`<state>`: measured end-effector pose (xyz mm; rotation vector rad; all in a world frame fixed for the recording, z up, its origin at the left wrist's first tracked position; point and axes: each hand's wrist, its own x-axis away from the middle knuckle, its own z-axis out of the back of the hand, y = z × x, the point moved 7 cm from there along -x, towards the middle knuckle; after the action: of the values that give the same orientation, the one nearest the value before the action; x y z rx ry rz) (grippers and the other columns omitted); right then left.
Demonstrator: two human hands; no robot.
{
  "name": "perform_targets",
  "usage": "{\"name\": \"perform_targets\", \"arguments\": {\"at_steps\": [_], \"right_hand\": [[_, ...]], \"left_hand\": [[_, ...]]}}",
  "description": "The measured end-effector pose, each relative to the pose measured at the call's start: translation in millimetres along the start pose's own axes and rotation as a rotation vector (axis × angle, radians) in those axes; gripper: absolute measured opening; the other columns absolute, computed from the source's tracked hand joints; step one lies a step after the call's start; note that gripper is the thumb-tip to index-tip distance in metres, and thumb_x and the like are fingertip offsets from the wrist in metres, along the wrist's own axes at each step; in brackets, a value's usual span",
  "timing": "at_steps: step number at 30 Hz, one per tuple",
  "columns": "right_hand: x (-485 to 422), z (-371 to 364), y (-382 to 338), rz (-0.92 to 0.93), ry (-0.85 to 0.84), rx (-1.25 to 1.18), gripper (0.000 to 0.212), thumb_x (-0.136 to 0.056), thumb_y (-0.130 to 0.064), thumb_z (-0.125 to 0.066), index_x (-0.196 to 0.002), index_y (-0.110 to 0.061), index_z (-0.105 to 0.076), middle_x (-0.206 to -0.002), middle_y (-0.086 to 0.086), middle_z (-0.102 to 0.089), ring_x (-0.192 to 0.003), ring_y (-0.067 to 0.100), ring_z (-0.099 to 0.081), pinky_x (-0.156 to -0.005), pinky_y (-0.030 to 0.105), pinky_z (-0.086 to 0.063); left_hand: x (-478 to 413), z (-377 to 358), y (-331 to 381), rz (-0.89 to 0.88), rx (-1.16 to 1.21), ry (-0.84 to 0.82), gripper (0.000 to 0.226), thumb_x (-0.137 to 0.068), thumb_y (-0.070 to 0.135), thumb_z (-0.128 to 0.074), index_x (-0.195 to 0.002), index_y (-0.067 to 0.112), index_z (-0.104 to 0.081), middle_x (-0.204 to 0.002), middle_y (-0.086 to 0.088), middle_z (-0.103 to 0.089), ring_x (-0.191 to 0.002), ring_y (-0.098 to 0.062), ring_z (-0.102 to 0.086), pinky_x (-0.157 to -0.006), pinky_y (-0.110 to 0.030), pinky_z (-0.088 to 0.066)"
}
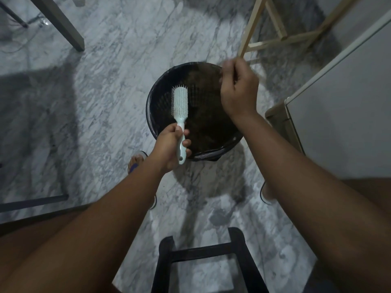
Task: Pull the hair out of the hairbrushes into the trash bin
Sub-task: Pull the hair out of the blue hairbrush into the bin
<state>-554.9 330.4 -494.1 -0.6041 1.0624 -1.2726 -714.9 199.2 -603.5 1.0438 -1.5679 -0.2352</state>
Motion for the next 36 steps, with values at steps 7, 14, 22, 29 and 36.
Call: {"name": "perform_targets", "arguments": {"at_steps": [7, 14, 22, 29, 36], "right_hand": [[33, -33, 52, -0.383, -0.63, 0.326, 0.067, -0.095, -0.027, -0.054, -0.155, -0.012, -0.028, -0.152, 0.018, -0.041, -0.134, 0.033, -0.048, -0.11, 0.039, -0.04], [26, -56, 39, -0.353, -0.594, 0.078, 0.069, -0.095, -0.059, -0.05, -0.149, -0.016, -0.041, -0.119, 0.005, -0.066, -0.106, 0.017, -0.064, -0.089, 0.037, -0.054], [5, -30, 28, -0.088, -0.365, 0.298, 0.048, -0.099, -0.037, -0.056, -0.068, 0.0, -0.06, -0.058, 0.011, -0.052, -0.058, 0.025, -0.051, -0.056, 0.034, -0.033], [-8, 12, -10, 0.077, 0.038, -0.032, 0.043, -0.102, -0.025, -0.052, -0.066, 0.0, -0.053, -0.057, 0.007, -0.05, -0.051, 0.02, -0.046, -0.051, 0.029, -0.034], [24, -26, 48, -0.341, -0.674, 0.467, 0.057, -0.093, -0.025, -0.056, -0.146, -0.01, -0.043, -0.143, 0.018, -0.053, -0.128, 0.034, -0.054, -0.107, 0.035, -0.042]], "left_hand": [[-1, -14, 0, 0.014, 0.019, -0.091, 0.024, -0.105, 0.015, -0.036, -0.123, 0.014, -0.052, -0.086, 0.0, -0.051, -0.055, -0.01, -0.042, -0.05, -0.025, -0.036], [1, -29, -1, 0.035, -0.016, -0.187, 0.028, -0.104, 0.016, -0.041, -0.129, 0.016, -0.053, -0.085, -0.001, -0.054, -0.058, -0.011, -0.043, -0.05, -0.026, -0.04], [0, -24, -4, 0.037, -0.04, -0.123, 0.023, -0.105, 0.015, -0.039, -0.123, 0.014, -0.053, -0.086, -0.003, -0.052, -0.057, -0.011, -0.043, -0.05, -0.025, -0.039], [0, -18, -4, 0.043, 0.007, -0.069, 0.027, -0.105, 0.014, -0.037, -0.128, 0.009, -0.05, -0.087, -0.003, -0.051, -0.057, -0.011, -0.043, -0.05, -0.026, -0.041], [4, -25, 0, 0.119, 0.155, -0.168, 0.04, -0.097, 0.007, -0.037, -0.135, 0.01, -0.051, -0.09, -0.006, -0.057, -0.06, -0.014, -0.048, -0.056, -0.028, -0.044]]}}
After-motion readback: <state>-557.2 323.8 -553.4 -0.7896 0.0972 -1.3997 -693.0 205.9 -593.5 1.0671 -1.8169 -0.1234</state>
